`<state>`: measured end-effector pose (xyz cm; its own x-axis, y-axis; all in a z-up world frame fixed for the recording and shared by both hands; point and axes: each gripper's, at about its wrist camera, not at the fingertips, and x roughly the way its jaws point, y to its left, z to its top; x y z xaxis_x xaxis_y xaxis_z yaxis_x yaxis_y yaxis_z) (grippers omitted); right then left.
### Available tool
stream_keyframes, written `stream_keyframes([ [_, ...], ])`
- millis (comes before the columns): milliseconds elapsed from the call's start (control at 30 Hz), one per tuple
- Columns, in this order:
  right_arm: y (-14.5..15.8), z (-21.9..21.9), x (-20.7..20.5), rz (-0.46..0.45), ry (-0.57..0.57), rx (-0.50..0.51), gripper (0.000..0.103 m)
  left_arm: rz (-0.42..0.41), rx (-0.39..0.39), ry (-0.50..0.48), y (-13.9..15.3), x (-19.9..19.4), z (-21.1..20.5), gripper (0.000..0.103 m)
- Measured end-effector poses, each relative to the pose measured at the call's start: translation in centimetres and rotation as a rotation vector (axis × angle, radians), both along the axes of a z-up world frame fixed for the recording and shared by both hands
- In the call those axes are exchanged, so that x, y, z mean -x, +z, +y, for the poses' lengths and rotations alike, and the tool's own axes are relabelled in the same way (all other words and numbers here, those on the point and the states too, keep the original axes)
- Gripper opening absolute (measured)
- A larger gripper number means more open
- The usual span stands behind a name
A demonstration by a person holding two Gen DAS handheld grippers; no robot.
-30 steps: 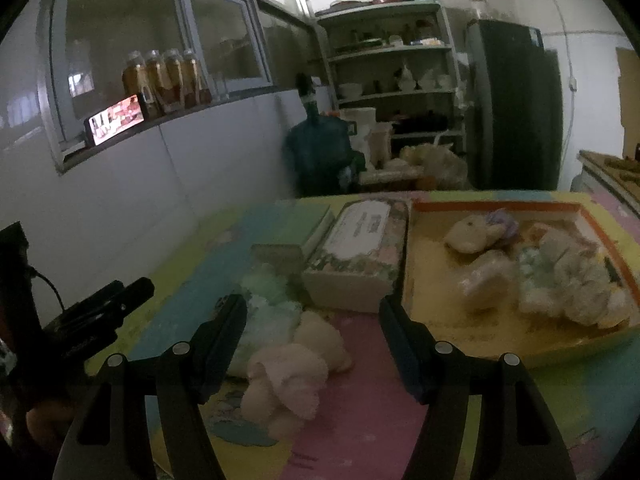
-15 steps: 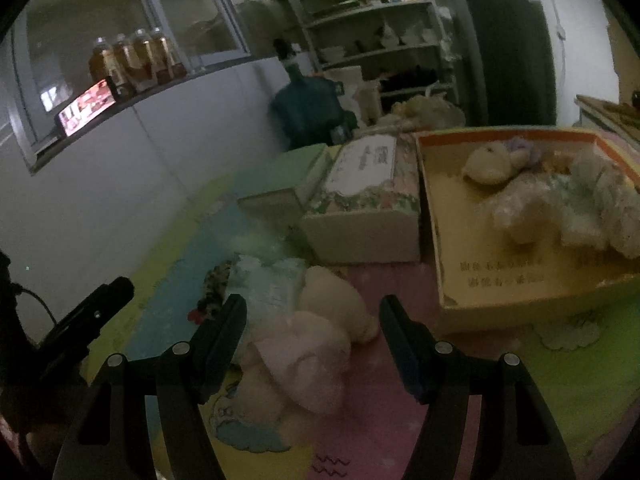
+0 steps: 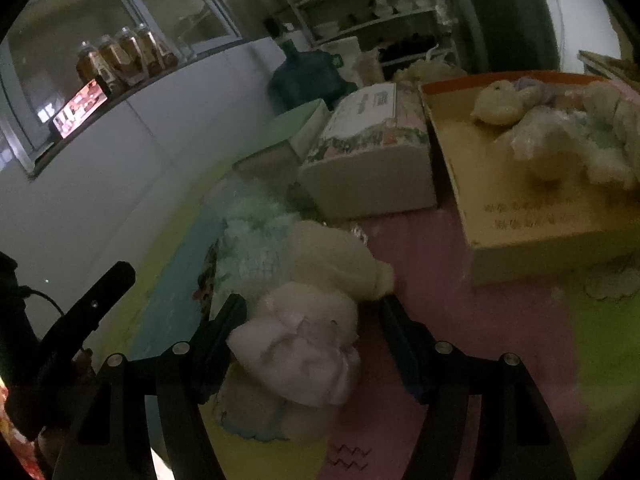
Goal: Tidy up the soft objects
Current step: 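Grasp pink plush with right tool while left tool grasps green-print tissue pack, then lift tissue pack toward the box with left tool while right tool holds pink plush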
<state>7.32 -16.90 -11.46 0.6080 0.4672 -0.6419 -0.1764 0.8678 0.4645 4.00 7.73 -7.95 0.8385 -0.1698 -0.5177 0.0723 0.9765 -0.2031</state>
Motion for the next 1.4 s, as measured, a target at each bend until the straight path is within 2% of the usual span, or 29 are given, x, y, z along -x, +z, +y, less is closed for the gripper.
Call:
stream_keyframes([
  [33, 0.0, 0.0, 0.0, 0.001, 0.003, 0.001, 0.07, 0.001, 0.001, -0.004, 0.0, 0.1, -0.1, 0.084],
  [133, 0.2, 0.1, 0.3, -0.004, 0.02, -0.005, 0.052, 0.004, 0.002, -0.018, -0.1, 0.0, -0.6, 0.084],
  [333, 1.5, -0.3, 1.5, -0.068, 0.008, 0.0, 0.051, 0.005, 0.003, -0.088, 0.2, 0.0, -3.0, 0.084],
  [600, 4.0, -2.9, 3.7, -0.178, -0.061, 0.024, 0.052, 0.028, -0.023, -0.2, -0.2, -1.1, -8.1, 0.084],
  [833, 3.8, -5.1, 4.2, -0.18, -0.088, 0.017, 0.052, 0.116, 0.004, -0.193, -2.0, -2.8, -9.6, 0.083],
  [1200, 2.4, -7.2, 3.8, -0.159, -0.072, -0.045, 0.053, 0.167, -0.073, -0.161, -3.5, -3.6, -11.6, 0.083],
  [1267, 2.2, -7.5, 3.8, -0.157, -0.071, -0.056, 0.053, 0.183, -0.068, -0.159, -3.7, -3.9, -11.5, 0.08],
  [1333, 2.1, -7.8, 3.7, -0.155, -0.068, -0.063, 0.053, 0.201, -0.062, -0.153, -3.9, -4.1, -11.3, 0.065],
  [1400, 1.9, -8.2, 3.7, -0.15, -0.065, -0.069, 0.053, 0.212, -0.056, -0.141, -4.1, -4.3, -11.0, 0.057],
])
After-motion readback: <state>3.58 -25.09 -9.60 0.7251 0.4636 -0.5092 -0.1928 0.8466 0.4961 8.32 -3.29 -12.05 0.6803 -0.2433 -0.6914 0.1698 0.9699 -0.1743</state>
